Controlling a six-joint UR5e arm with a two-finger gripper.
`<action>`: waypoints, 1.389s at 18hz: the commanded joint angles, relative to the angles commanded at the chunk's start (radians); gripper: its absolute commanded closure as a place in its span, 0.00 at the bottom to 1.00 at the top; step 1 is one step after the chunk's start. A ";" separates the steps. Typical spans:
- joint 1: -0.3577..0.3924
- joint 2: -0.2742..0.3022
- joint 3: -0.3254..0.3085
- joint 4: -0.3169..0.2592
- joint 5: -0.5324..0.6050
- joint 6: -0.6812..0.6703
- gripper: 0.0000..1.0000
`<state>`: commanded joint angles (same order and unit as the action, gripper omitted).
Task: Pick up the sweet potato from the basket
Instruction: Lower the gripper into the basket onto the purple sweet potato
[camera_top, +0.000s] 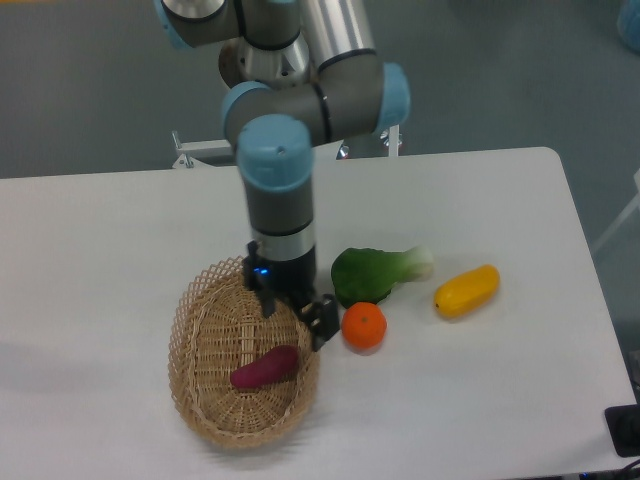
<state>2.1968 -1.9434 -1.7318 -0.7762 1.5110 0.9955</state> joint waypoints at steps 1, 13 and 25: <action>-0.002 -0.012 0.002 -0.005 -0.003 0.014 0.00; 0.006 -0.104 0.054 -0.127 -0.029 0.083 0.00; 0.020 -0.157 0.064 -0.061 -0.046 0.081 0.00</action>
<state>2.2166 -2.1000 -1.6674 -0.8376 1.4649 1.0769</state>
